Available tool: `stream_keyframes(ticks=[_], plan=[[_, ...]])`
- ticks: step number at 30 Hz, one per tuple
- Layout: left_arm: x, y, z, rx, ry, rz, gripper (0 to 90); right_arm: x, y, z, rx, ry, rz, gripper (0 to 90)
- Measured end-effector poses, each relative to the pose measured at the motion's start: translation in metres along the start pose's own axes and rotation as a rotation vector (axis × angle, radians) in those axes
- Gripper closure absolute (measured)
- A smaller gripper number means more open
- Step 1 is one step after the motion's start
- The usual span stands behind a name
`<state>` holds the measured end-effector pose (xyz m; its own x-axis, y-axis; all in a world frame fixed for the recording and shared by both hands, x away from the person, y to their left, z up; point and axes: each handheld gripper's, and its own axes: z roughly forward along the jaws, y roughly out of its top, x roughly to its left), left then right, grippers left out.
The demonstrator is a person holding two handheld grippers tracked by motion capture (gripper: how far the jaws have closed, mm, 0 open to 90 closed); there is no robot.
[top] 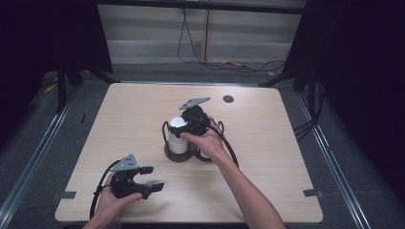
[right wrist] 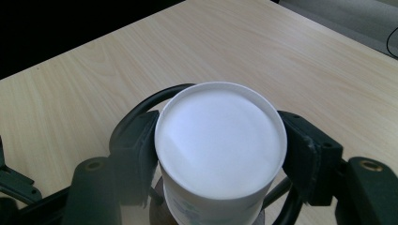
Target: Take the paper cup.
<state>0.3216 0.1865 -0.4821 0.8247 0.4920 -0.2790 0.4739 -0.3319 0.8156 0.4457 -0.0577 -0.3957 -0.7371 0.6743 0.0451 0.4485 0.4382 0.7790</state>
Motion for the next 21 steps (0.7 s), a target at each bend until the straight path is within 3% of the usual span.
stream_keyframes(ticks=[21], plan=[[0.001, 0.0, 0.0, 0.002, 0.007, -0.003, 19.5, 0.0, 0.013, -0.013, -0.058, 0.01, 0.012, 34.8]])
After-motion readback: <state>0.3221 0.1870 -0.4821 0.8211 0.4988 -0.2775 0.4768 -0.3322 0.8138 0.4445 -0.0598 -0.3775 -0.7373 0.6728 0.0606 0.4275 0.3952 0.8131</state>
